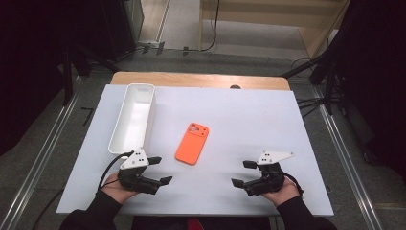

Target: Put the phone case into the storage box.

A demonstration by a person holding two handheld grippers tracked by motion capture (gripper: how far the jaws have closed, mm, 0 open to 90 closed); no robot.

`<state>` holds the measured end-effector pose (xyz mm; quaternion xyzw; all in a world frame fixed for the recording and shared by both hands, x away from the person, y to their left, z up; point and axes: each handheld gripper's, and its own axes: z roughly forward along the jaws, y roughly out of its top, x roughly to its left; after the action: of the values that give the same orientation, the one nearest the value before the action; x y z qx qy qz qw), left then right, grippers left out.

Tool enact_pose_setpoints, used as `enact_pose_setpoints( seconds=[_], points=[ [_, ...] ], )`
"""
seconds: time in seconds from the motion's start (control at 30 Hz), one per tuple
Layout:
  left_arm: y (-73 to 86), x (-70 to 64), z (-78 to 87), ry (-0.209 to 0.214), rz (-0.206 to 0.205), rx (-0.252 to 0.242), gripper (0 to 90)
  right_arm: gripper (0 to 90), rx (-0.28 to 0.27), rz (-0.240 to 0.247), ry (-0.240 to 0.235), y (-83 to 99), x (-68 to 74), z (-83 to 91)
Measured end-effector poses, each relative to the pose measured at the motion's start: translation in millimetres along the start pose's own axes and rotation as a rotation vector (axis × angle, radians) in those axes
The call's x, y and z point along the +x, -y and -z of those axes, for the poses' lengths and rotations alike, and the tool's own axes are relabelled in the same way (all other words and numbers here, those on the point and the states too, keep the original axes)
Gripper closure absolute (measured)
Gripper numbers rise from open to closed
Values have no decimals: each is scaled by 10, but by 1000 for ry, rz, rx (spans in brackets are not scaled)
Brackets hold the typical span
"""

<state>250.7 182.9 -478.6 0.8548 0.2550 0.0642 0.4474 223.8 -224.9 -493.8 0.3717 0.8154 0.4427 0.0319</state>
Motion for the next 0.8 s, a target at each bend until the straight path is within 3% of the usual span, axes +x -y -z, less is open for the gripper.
enact_pose_setpoints(
  seconds=[0.8],
  points=[
    [1, 8, 14, 8, 2, -9, 209, 133, 4, 24, -8, 1, -8, -7]
  ],
)
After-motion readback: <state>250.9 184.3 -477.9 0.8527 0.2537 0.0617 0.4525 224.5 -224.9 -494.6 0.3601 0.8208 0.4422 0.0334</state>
